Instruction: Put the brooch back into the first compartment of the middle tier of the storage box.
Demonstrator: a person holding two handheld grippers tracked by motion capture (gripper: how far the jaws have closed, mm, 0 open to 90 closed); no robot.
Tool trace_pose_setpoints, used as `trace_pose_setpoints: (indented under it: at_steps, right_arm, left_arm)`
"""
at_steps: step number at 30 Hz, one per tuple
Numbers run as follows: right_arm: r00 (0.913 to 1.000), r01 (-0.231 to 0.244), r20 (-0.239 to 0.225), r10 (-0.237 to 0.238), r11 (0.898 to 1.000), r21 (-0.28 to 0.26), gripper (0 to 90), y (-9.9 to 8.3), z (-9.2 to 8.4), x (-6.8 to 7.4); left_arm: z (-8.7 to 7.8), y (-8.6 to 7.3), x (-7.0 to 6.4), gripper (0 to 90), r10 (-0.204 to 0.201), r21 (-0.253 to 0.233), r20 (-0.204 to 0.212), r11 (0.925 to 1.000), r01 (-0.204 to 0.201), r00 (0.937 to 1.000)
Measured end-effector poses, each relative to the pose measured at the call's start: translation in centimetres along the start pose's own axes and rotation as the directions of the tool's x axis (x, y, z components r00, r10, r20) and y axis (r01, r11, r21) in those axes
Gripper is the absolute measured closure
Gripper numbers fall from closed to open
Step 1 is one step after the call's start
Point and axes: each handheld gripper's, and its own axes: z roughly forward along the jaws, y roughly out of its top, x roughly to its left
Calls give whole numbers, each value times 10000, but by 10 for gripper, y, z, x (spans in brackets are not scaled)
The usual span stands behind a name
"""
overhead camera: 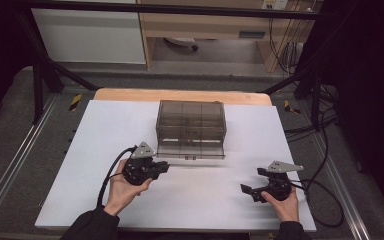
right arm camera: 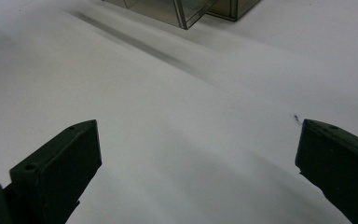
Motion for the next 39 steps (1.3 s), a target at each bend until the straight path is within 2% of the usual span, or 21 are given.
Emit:
trace_pose_setpoints:
  at_steps: [20, 39]
  right_arm:
    - [10000, -12, -3, 12, 10000, -15, 5, 0, 0, 0]
    - [10000, -23, -11, 23, 10000, -34, 5, 0, 0, 0]
  left_arm:
    - [7, 27, 11, 825, 131, 65, -323, 9999, -129, 9994]
    - [19, 50, 26, 825, -33, 142, -663, 9999, 42, 9978]
